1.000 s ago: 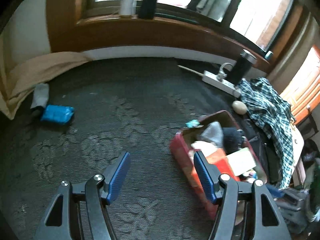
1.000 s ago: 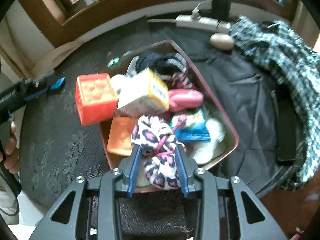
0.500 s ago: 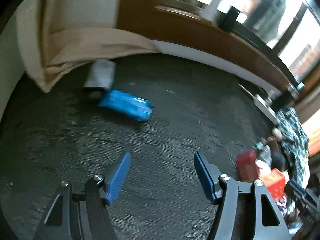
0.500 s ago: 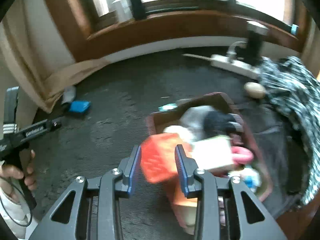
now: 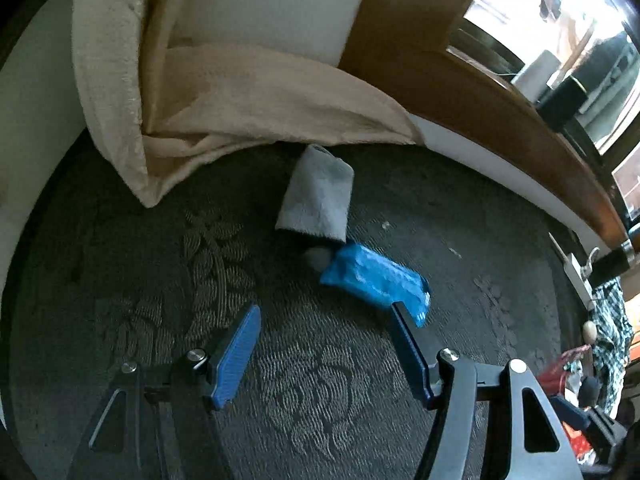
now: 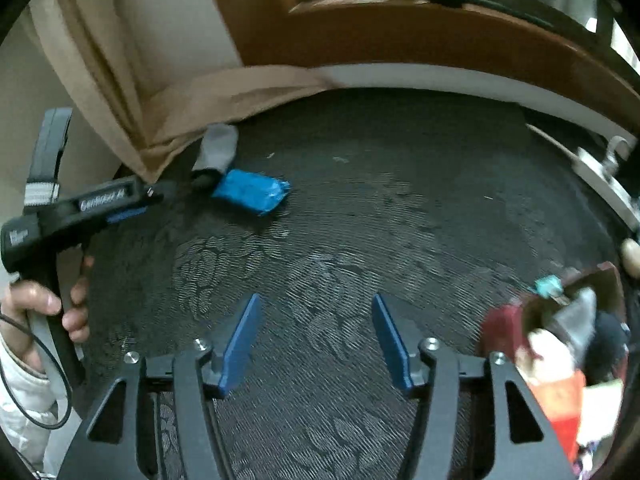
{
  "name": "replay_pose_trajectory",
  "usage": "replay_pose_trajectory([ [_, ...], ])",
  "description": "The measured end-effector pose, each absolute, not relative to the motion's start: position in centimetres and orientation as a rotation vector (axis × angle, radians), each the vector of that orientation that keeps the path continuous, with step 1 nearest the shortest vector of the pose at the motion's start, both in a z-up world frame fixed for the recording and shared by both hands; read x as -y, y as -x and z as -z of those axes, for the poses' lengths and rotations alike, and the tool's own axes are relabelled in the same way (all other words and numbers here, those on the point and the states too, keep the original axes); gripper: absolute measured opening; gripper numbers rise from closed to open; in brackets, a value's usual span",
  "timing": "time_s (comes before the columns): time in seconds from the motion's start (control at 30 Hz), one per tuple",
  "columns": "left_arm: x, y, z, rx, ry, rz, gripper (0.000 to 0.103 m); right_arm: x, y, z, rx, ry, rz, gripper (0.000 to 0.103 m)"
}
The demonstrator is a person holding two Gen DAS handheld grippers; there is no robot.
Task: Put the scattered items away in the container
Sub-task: 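Grasp grey sock with left gripper while right gripper grasps blue snack packet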
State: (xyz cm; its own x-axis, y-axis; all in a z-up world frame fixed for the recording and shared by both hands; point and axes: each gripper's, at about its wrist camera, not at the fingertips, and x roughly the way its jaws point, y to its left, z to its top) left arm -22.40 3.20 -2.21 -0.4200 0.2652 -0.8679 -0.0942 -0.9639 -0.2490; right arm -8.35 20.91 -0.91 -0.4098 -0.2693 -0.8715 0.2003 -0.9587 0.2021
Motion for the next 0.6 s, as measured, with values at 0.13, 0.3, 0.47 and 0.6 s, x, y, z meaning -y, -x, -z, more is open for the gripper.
replay_pose_trajectory([
  [0.13, -3.3, 24.7, 3.1, 0.226, 1.556, -2.453, 0.067, -18.8, 10.3, 2.3, 0.043, -1.543, 2.377, 0.062],
  [0.3, -3.4, 27.2, 4.4, 0.213, 1.563, -2.446, 0.068, -16.9, 12.8, 3.9, -0.007, -1.572, 2.334, 0.062],
  [0.47, -3.8, 29.2, 5.4, 0.189, 1.564, -2.433, 0.068, -15.7, 15.1, 4.9, -0.030, -1.584, 2.295, 0.062],
  [0.6, -4.2, 30.7, 6.4, 0.156, 1.570, -2.402, 0.068, -14.5, 16.7, 5.6, -0.056, -1.584, 2.253, 0.062],
])
